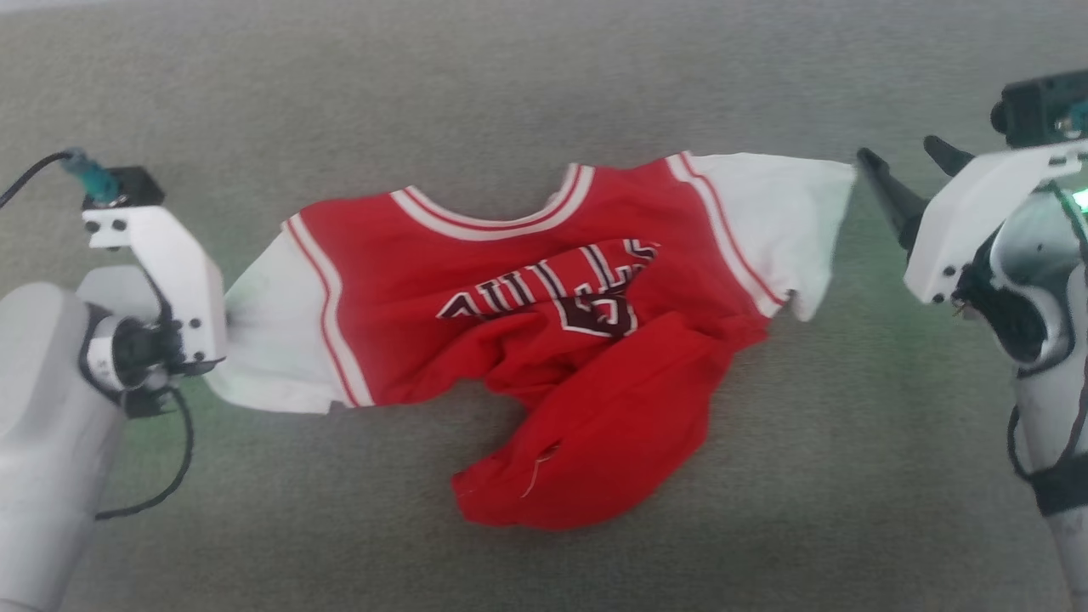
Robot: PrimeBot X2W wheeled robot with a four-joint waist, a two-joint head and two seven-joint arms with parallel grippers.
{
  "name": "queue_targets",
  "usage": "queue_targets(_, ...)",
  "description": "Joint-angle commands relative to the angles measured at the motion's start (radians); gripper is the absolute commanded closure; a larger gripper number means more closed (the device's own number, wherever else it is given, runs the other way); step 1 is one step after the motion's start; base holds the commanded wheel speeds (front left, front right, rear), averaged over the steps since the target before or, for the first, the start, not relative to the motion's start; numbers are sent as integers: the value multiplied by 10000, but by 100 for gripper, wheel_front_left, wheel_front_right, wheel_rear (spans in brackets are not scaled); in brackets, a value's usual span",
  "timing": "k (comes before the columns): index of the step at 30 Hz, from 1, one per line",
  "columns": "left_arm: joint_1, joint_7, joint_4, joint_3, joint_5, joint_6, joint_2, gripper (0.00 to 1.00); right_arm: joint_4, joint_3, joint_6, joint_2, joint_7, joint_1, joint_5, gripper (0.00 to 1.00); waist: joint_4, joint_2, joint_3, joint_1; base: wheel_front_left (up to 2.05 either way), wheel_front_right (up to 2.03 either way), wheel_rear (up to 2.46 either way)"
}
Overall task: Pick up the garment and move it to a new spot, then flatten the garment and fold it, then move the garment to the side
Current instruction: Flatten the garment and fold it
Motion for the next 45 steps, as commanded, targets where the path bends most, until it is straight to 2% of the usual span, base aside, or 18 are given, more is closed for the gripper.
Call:
queue_targets(1, 173, -139, 229, -275, 79, -72, -463, 100, 204, 52, 1, -38, 260, -168, 114, 0, 254, -1, 179, 0, 0, 0, 0)
queue_targets(6, -208, -388, 395, -479, 204, -264, -863, 100, 1419, 131, 1, -289, 1646, -890, 212, 0, 712, -1, 433, 0, 0, 0, 0)
queue_targets(13, -535, -701, 758, -625, 241, -492, -1212, 100, 2969, 185, 4, -45, 3162, -1372, 331, 0, 1015, -1, 630, 0, 0, 0, 0)
queue_targets(14, -577, -749, 839, -639, 237, -513, -1243, 100, 3070, 292, 4, -21, 3265, -1433, 325, 66, 1036, -1, 630, 0, 0, 0, 0)
queue_targets(15, -621, -796, 921, -654, 268, -542, -1249, 100, 3130, 426, 5, -14, 3313, -1475, 371, 100, 1051, -1, 621, 0, 0, 0, 0)
queue_targets(23, -1184, -1246, 1375, -354, 279, -207, -1163, 100, 2984, 890, 2, -276, 2565, -1799, 794, 100, 967, -1, -25, 0, 0, 0, 0)
queue_targets(33, -2361, -1224, 639, -560, 745, -102, -837, 100, 1942, 1876, 1, -873, 1476, -2105, 1132, 100, 714, -1, -2099, 0, 0, 0, 0)
queue_targets(39, -3172, -1067, 197, -516, 950, 52, -648, 100, 1497, 2177, 1, -899, 995, -2652, 1167, 100, 486, -1, -3132, 0, 0, 0, 0)
queue_targets(45, -3995, -819, 26, -465, 1040, 185, -423, 100, 1373, 2447, 1, -756, 644, -3401, 1040, 100, 293, -1, -3639, 0, 0, 0, 0)
